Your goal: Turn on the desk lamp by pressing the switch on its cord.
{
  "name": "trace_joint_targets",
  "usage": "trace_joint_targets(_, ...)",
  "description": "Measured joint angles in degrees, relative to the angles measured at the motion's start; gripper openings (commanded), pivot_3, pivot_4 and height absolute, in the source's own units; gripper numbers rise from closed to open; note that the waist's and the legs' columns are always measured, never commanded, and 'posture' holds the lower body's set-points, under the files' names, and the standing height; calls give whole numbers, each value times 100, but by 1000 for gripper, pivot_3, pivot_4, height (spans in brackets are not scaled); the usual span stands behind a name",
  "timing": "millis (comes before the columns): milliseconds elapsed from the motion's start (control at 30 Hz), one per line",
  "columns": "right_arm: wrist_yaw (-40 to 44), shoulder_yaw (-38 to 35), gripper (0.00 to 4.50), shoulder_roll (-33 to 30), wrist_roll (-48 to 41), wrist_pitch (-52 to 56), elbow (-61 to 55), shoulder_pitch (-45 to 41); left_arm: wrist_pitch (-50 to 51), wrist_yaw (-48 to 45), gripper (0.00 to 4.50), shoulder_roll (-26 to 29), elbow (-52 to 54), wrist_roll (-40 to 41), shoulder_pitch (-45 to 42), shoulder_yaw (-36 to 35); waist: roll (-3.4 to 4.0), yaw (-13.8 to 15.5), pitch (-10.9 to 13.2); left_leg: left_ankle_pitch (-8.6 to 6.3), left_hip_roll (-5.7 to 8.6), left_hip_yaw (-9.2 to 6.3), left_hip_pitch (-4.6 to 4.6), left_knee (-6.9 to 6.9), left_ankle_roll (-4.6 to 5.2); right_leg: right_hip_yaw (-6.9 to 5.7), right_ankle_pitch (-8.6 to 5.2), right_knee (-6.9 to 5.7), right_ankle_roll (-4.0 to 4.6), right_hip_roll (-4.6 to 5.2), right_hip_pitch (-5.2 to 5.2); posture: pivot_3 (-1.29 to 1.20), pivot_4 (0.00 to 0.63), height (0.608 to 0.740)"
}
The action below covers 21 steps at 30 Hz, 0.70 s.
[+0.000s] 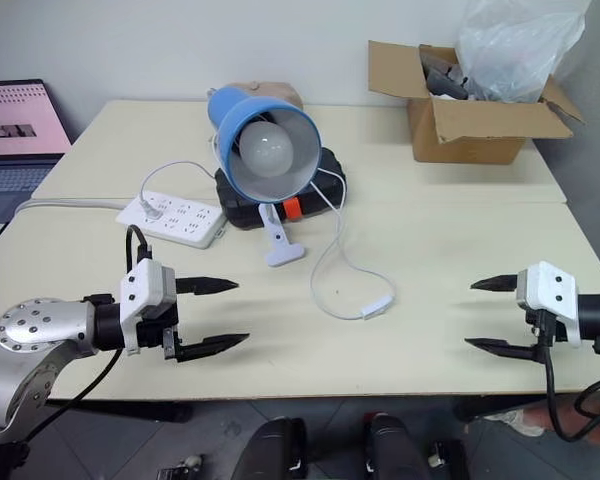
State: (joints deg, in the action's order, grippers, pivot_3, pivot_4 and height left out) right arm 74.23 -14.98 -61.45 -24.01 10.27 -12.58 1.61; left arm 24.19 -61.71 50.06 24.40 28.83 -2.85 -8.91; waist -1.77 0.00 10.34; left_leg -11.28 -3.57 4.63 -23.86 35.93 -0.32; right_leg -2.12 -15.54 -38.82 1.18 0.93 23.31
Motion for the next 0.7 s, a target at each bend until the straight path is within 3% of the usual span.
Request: trace_joint_targets(700,-325,300,4500,255,74,13,-117,-149,153,262,4438,-103,-7,-264,-173,523,0,-1,0,0,0,0,0,0,0,0,7,-2,-13,0,0,0,150,740)
